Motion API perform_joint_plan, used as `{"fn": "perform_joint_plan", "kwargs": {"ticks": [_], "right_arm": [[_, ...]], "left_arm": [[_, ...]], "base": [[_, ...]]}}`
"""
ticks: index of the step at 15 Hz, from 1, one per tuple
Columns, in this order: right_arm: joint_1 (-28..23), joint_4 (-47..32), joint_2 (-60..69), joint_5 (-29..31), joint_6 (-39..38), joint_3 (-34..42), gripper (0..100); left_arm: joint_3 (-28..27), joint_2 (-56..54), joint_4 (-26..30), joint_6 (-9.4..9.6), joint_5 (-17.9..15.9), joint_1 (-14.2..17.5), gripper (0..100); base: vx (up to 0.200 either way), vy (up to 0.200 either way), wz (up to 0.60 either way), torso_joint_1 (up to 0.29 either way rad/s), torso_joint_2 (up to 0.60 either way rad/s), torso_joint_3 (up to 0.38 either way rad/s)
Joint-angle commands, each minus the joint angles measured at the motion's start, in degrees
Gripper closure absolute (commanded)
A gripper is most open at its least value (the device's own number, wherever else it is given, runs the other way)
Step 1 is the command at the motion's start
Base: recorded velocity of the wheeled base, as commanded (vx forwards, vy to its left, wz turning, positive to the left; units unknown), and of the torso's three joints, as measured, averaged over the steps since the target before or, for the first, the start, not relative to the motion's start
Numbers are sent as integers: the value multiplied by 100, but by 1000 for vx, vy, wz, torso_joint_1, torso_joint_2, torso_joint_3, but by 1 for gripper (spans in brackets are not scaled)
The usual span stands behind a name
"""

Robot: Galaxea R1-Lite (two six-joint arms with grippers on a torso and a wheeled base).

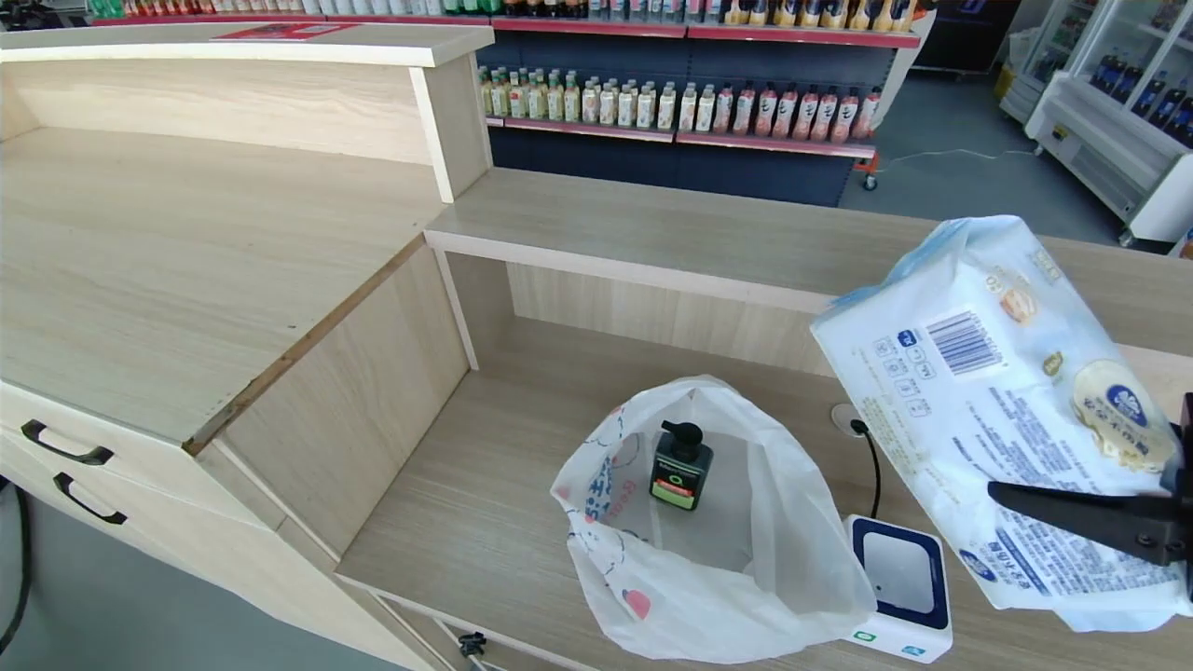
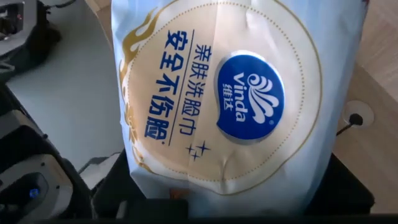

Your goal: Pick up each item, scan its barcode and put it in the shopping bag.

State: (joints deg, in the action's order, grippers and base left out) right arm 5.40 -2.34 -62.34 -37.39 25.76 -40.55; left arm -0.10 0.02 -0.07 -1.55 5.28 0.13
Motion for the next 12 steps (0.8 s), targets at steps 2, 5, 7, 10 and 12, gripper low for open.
{"fn": "perform_joint_plan", "kwargs": {"ticks": [2, 5, 7, 10, 12], "right_arm": [[-153, 164, -999, -1148, 1845, 29, 100], [-285, -38, -1641, -2036, 3322, 91, 100], [-294, -478, -1658, -2211, 3313, 64, 100], [-514, -768, -1790, -2370, 3366, 179, 100], [-646, -759, -1957, -2387, 3524, 214, 100]], "left_arm": [[1, -2, -1, -3, -1, 4, 0], [1, -2, -1, -3, 8, 4, 0], [1, -2, -1, -3, 8, 4, 0], [1, -2, -1, -3, 8, 4, 0], [1, -2, -1, -3, 8, 4, 0]], "base": [[0, 0, 0, 0, 0, 0], [0, 0, 0, 0, 0, 0], [0, 0, 0, 0, 0, 0], [0, 0, 0, 0, 0, 0], [0, 0, 0, 0, 0, 0]]}}
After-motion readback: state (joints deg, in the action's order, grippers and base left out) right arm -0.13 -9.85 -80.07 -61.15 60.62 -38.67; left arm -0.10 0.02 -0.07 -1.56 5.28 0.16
